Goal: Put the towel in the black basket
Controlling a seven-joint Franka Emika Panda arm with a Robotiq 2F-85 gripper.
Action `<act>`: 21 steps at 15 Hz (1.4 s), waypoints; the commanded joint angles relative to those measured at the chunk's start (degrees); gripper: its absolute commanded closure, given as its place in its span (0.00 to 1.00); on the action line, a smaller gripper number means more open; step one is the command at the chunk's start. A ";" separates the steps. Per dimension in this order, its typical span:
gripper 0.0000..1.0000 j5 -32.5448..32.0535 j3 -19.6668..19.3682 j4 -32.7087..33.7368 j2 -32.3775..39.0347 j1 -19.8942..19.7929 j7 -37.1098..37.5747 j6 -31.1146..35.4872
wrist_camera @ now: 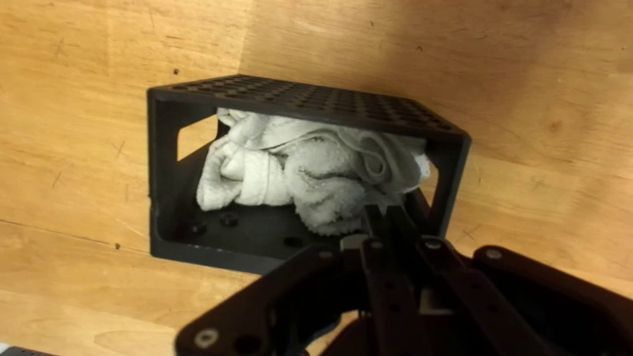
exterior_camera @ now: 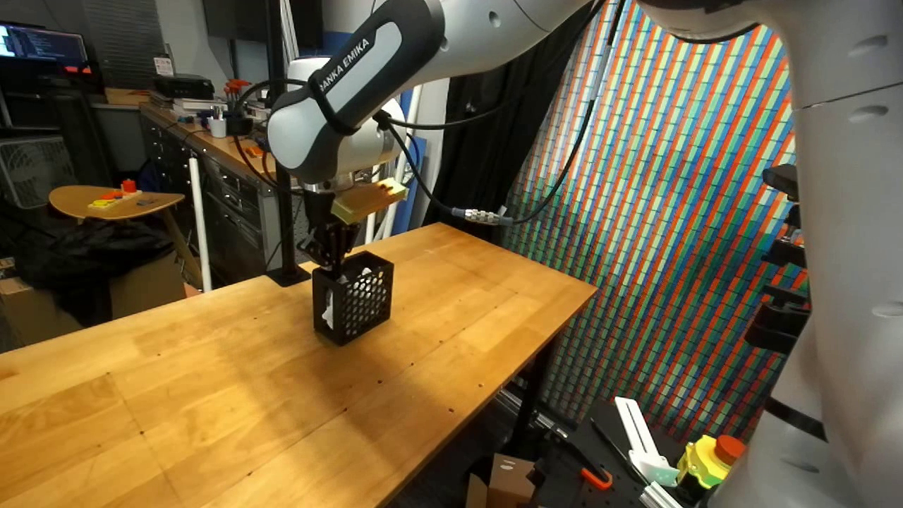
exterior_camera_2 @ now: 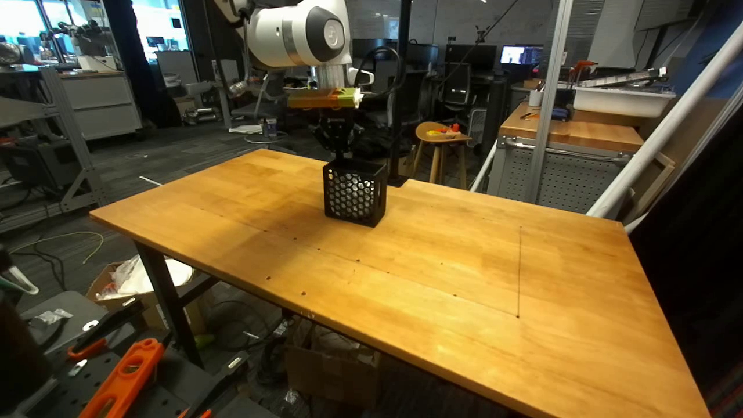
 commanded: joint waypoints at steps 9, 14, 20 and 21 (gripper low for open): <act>0.90 0.80 0.28 -5.22 -2.57 -0.83 1.36 0.91; 0.90 2.14 0.82 -5.20 -1.20 -1.68 0.06 0.83; 0.90 5.03 0.94 -3.45 0.40 -3.90 -2.59 0.21; 0.90 5.78 1.04 -3.11 0.61 -4.36 -3.24 0.07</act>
